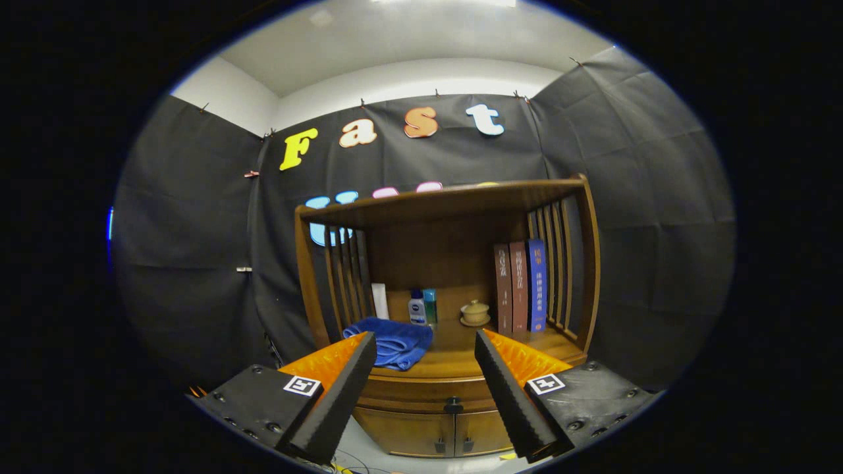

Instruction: Pull open the drawer, take out the items inside it, and place them on the countertop above the cabinet.

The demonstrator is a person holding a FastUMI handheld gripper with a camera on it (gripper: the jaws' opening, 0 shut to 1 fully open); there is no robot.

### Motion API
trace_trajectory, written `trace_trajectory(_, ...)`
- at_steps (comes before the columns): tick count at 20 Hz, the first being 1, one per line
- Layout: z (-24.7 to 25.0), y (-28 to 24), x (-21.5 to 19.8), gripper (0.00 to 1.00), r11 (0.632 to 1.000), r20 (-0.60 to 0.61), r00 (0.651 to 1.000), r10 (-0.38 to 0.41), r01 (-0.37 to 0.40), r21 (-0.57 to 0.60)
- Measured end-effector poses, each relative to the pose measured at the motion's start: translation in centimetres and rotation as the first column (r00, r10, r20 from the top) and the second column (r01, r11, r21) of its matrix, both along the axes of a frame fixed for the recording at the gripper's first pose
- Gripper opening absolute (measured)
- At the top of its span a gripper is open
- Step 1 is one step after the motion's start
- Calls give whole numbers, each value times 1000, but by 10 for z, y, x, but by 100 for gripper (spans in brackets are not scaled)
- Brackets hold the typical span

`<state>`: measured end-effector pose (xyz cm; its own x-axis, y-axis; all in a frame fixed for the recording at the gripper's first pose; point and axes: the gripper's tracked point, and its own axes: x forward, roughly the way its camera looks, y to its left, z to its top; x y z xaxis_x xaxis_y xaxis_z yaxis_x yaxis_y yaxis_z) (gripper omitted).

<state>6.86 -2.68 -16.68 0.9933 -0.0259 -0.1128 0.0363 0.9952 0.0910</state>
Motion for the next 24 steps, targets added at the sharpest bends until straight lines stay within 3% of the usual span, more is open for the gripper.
trace_trajectory(9,-154,-12,53,98,1000,-213,977,-26,26,-1)
trace_trajectory(19,-274,-24,92,98,997,-418,906,-65,76,8)
trace_trajectory(22,-290,-27,101,93,996,-443,893,-84,87,-14)
trace_trajectory(23,-294,-29,103,90,996,-450,888,-90,91,-20)
trace_trajectory(24,-295,-28,104,80,995,-453,887,-93,95,-19)
